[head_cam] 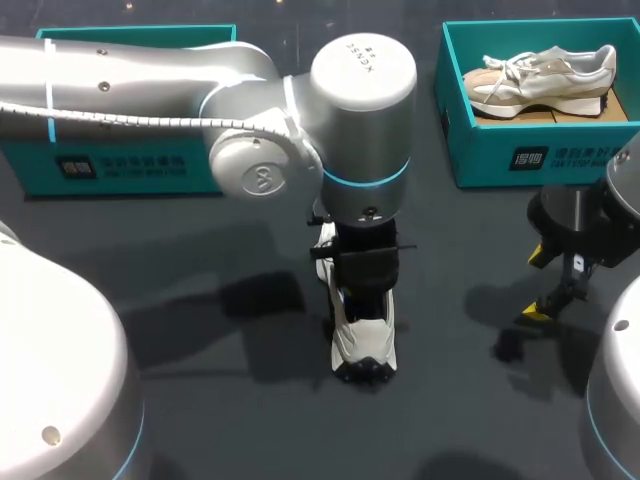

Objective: Take the shoe out of the shoebox, open the shoe tongue, remove and reinsert the insole, then place the shoe into the shoebox

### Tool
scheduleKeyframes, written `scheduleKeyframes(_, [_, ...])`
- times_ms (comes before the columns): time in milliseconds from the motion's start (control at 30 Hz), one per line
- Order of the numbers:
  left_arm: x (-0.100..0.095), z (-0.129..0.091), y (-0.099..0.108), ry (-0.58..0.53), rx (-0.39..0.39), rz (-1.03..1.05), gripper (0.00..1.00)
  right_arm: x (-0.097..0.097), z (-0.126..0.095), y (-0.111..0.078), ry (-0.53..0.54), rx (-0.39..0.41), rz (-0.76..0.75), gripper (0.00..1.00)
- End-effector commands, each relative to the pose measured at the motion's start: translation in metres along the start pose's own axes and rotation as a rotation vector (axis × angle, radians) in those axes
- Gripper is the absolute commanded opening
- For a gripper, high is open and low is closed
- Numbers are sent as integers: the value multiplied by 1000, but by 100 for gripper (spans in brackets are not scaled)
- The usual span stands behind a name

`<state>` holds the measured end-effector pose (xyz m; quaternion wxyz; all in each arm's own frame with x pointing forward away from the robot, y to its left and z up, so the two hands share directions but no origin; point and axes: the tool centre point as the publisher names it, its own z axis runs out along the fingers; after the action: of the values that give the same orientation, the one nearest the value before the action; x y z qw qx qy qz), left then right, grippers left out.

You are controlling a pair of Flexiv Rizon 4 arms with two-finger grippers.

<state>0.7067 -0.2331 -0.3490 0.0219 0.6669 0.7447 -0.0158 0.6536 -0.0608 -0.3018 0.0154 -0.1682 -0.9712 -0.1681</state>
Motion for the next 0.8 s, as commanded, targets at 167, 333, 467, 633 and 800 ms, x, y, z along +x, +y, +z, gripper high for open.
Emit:
scheduleKeyframes(167, [2,-5,4,-3,6,-2,50,2,0,-1,-3,-1,0,100])
scheduleKeyframes(333, [-1,-8,7,-9,11,-4,49,2,0,-1,-3,-1,0,100])
scheduleKeyframes(467, [-2,-11,6,-9,8,-2,49,2,0,-1,-3,-1,0,100])
scheduleKeyframes(633, [-3,-12,6,-5,10,4,53,2,0,-1,-3,-1,0,100])
scheduleKeyframes(800, [-2,-13,5,-3,11,11,63,2,0,-1,-3,-1,0,100])
